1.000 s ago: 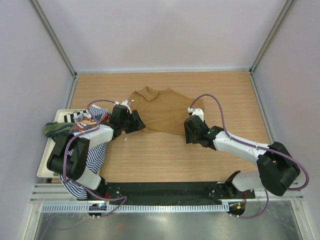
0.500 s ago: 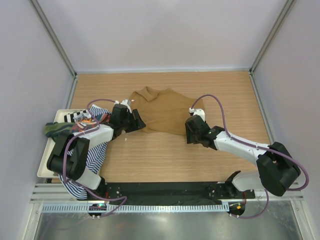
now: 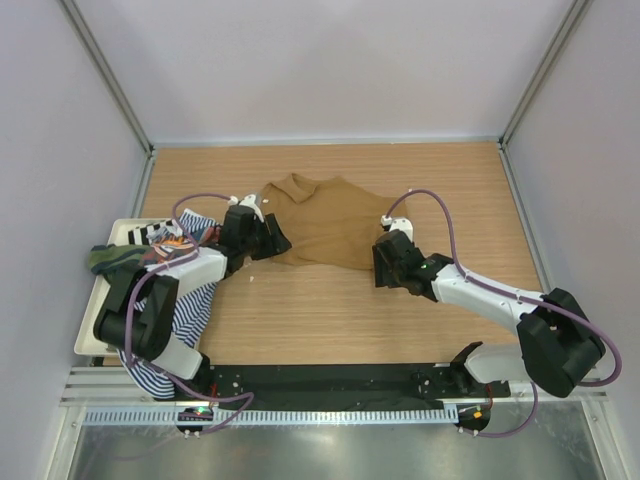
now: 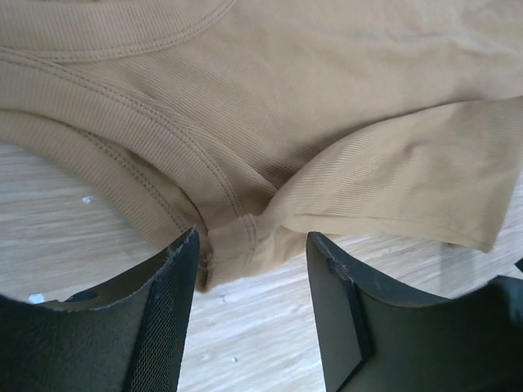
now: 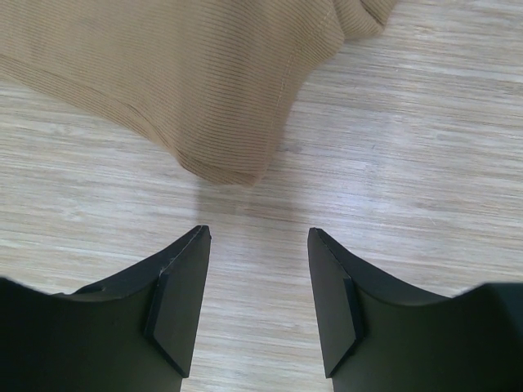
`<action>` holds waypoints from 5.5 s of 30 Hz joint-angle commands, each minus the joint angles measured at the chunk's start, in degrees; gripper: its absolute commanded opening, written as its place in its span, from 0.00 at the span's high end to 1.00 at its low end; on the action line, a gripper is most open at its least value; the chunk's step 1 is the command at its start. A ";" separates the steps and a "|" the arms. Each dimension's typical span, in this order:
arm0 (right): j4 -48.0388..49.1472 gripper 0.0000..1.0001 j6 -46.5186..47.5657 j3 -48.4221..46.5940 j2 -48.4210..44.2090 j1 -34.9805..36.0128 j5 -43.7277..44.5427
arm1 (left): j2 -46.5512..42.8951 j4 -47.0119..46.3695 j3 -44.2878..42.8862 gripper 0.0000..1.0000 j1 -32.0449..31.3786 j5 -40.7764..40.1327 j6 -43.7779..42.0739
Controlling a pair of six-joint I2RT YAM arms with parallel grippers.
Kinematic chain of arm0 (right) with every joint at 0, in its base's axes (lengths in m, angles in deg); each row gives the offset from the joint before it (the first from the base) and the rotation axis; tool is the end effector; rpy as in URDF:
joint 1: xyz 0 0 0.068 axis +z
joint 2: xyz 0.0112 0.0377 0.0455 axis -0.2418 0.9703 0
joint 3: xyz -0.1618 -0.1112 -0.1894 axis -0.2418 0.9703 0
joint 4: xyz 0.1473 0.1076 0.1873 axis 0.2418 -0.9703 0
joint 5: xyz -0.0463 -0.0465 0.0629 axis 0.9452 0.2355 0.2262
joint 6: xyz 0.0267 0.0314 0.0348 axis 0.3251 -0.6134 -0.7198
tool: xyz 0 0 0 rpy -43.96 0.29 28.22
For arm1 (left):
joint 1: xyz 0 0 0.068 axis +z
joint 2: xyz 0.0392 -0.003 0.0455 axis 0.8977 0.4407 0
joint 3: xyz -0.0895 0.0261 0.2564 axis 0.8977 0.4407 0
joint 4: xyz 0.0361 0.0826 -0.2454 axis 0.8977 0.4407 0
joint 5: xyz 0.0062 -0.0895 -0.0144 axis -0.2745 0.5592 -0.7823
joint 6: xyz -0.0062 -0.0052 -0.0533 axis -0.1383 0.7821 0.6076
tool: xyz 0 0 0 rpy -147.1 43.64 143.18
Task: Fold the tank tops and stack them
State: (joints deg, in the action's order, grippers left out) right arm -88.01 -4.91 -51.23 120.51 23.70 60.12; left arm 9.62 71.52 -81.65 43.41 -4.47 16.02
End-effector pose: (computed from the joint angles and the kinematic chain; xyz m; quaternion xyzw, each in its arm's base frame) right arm 0.2031 0.1431 0.1888 -0.0622 0.9394 0.0305 0.3358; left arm 0.2815 -0.1104 0.1784 -0.0879 0.8928 -0.2629 0.3551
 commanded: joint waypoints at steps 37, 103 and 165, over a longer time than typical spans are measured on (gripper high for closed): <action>4.01 0.95 5.09 -9.91 16.73 0.27 5.70 | 0.73 0.30 -0.82 1.00 2.69 1.48 1.98; -20.35 0.99 16.87 -63.97 -6.64 -0.51 6.60 | -27.39 13.31 -37.56 1.00 2.34 2.53 -1.36; -3.48 0.30 -6.76 -41.93 27.83 -30.75 -7.47 | 19.46 10.84 -42.49 0.21 0.24 -9.40 -3.29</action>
State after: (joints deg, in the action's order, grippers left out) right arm -93.63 -7.29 -100.30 156.88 -7.58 55.57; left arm 38.65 77.64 -126.33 45.13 -8.82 17.98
